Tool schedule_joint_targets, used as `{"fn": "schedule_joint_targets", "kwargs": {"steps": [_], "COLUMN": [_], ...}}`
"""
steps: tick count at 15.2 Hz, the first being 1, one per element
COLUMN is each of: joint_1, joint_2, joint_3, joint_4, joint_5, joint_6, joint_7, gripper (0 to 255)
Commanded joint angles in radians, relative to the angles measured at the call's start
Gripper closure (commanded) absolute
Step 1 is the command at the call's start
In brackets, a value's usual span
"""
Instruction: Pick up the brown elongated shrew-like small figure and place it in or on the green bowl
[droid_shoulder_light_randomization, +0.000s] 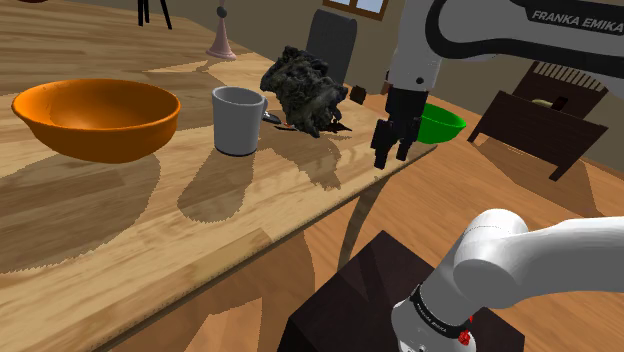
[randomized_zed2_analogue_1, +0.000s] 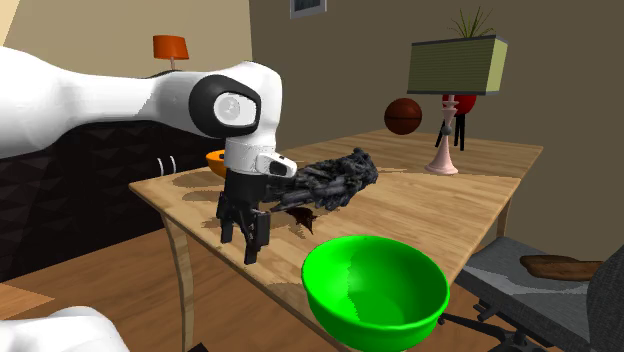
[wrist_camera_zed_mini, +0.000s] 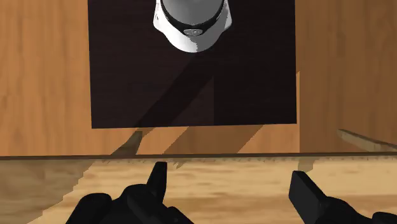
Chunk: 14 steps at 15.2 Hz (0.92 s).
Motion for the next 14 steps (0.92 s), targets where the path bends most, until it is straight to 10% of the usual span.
{"fn": "schedule_joint_targets", "kwargs": {"steps": [1,14], "joint_1": [0.0,0.267], "joint_2": [0.0,0.174], "joint_3": [0.0,-0.334], "joint_4": [0.0,0.177], "joint_5": [0.0,-0.071], "joint_6": [0.0,0.379], "joint_7": [0.0,-0.938], "gripper": [0,0]}}
